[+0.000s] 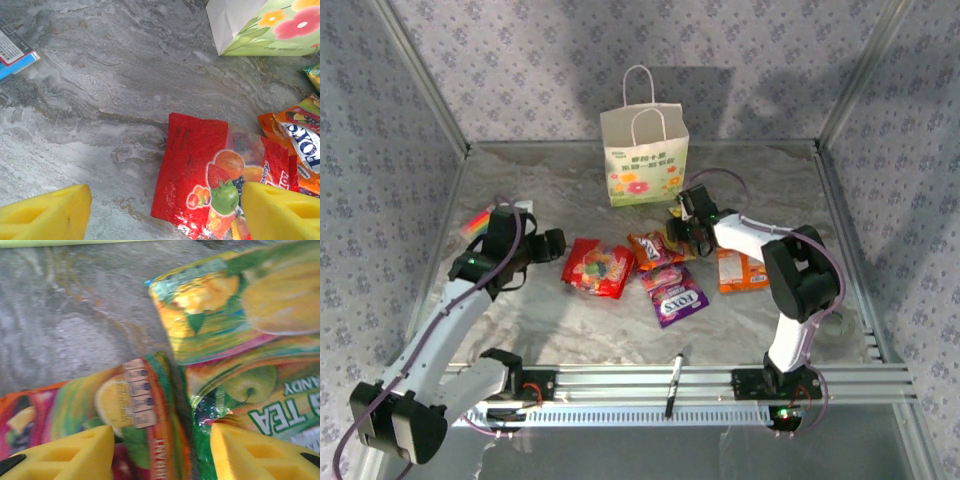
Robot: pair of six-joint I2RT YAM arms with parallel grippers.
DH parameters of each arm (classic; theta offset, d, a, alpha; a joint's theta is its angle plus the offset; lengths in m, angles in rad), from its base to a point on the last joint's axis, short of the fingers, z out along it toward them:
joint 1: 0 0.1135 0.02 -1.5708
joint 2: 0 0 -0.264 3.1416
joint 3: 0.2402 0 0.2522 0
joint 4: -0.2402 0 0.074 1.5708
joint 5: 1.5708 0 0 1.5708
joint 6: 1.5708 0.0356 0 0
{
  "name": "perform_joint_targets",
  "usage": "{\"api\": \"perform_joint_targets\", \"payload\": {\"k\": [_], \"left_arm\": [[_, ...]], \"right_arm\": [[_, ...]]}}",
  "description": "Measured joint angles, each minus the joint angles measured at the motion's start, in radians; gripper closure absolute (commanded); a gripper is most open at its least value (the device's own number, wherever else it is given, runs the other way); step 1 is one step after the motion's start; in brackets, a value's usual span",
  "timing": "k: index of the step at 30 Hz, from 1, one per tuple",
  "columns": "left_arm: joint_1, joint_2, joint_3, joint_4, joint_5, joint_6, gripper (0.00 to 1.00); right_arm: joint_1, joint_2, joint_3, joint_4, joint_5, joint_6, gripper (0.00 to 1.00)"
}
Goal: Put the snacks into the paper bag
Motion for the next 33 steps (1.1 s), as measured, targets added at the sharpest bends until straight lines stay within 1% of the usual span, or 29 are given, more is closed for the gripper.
{"api": "perform_joint_targets", "payload": {"k": [5,10,15,17,20,22,26,29,33], "left_arm": [[-0.019,0.027,-0.001,0.007,0.000,-0.011,0.21],[-0.062,0.070,-0.001,0.016,-0.006,-0.029,0.22],[-0.175,0.146,0.021,0.011,-0.023,-0.037,0.27],[-0.219,0.170,0.042,0.006,-0.035,-0.039,0.27],[-0.266,0.179,0.067,-0.008,-0.061,-0.054,0.27],[-0.272,0.176,0.076,-0.021,-0.074,-0.064,0.27],[-0.271,0.157,0.076,-0.057,-0.117,-0.086,0.27],[-0.270,0.146,0.076,-0.098,-0.154,-0.108,0.24],[-0.249,0.147,0.078,-0.166,-0.181,-0.145,0.24]], "right_arm": [[-0.066,0.001,0.000,-0.017,0.019,-0.001,0.40],[-0.124,0.001,0.000,-0.026,0.025,-0.008,0.40],[-0.152,-0.011,0.003,-0.047,0.002,-0.009,0.40],[-0.148,-0.042,0.003,-0.065,-0.006,-0.009,0.40],[-0.124,-0.114,0.003,-0.092,-0.020,-0.013,0.41],[-0.096,-0.167,0.003,-0.108,-0.028,-0.016,0.43],[-0.003,-0.257,-0.001,-0.113,-0.064,-0.015,0.46],[0.067,-0.286,-0.016,-0.114,-0.092,-0.006,0.46],[0.142,-0.285,-0.033,-0.130,-0.103,0.009,0.51]]}}
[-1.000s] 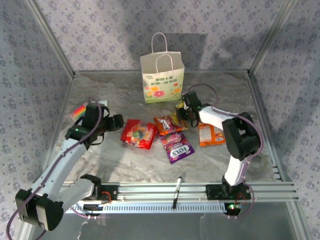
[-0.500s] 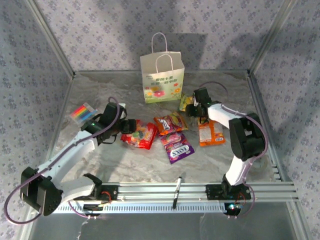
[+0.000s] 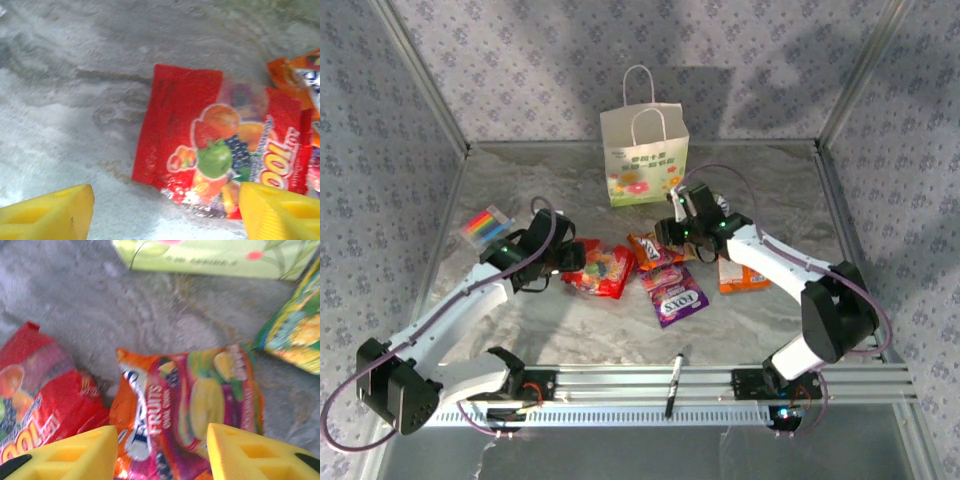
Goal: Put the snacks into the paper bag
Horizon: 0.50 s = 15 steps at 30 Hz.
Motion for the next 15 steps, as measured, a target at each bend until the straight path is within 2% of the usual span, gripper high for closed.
{"api": "perform_joint_targets", "payload": {"k": [6,11,15], "left_arm": [[0.012,0.017,0.000,-0.051,-0.006,-0.039,0.24],[0.020,0.019,-0.018,-0.048,0.002,-0.057,0.22],[0.061,0.048,-0.058,-0.022,0.035,-0.072,0.22]], "right_arm": [[0.066,0.064,-0.019,0.014,-0.010,0.014,0.56],[0.072,0.136,-0.045,0.065,-0.038,0.021,0.59],[0.072,0.204,-0.028,0.100,-0.058,0.021,0.59]]}}
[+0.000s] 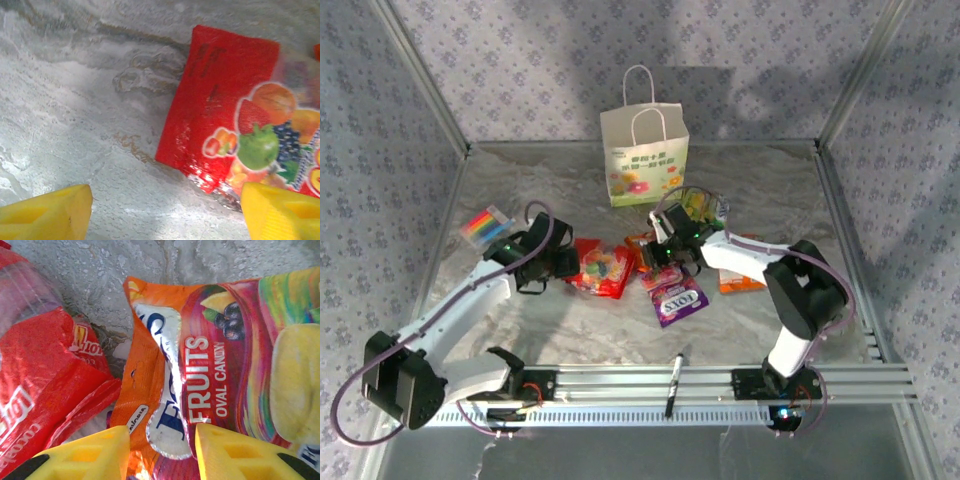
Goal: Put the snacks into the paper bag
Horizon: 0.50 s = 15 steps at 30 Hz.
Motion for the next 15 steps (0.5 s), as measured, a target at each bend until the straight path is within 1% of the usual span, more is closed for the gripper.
{"api": "perform_joint_targets", "payload": {"k": [4,9,15], "left_arm": [[0.033,0.041,-0.035,0.035,0.024,-0.007,0.22],[0.037,0.079,-0.050,0.119,0.079,-0.006,0.22],[0.037,0.136,-0.051,0.201,0.109,-0.006,0.22]], "right_arm": [[0.000,0.044,0.028,0.004,0.002,0.000,0.60],[-0.017,0.058,0.042,0.001,0.014,0.000,0.60],[-0.079,0.053,0.030,0.000,0.040,0.000,0.60]]}}
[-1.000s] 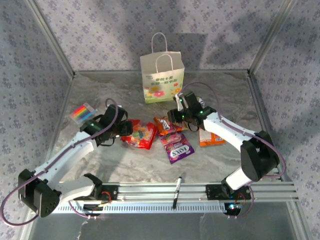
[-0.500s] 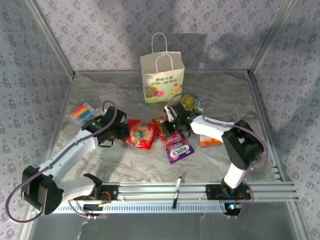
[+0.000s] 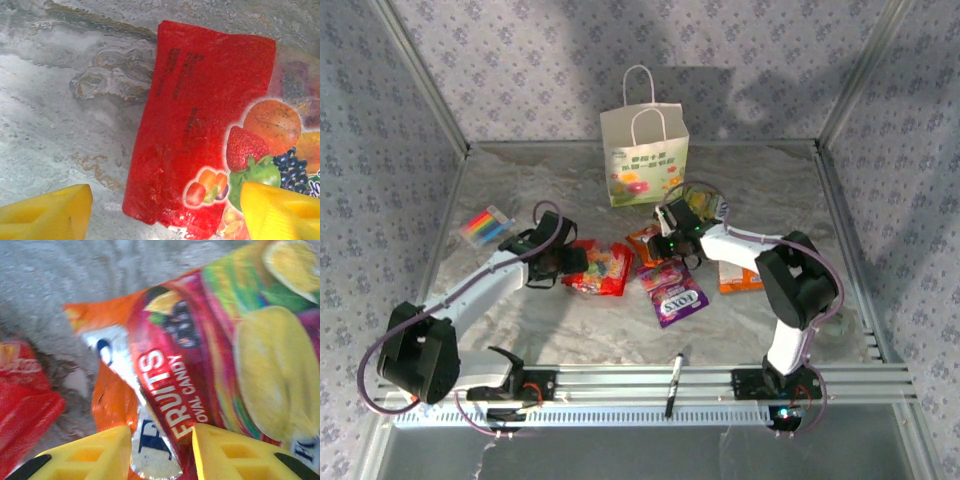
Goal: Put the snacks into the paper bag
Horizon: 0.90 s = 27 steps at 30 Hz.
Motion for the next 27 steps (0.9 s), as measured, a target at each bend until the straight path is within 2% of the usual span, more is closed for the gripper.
{"api": "perform_joint_targets", "payload": {"k": [12,21,27], "left_arm": [[0.001,0.073,-0.016,0.084,0.026,0.001,0.22],[-0.001,0.140,-0.022,0.161,0.086,0.032,0.22],[-0.068,0.219,0.039,0.192,0.111,0.046,0.22]], "right_arm": [[-0.093,-0.096,-0.039,-0.033,0.034,-0.008,0.56],[-0.079,-0.265,-0.051,-0.140,0.021,-0.004,0.53],[-0.039,-0.444,-0.168,-0.185,0.025,0.033,0.53]]}}
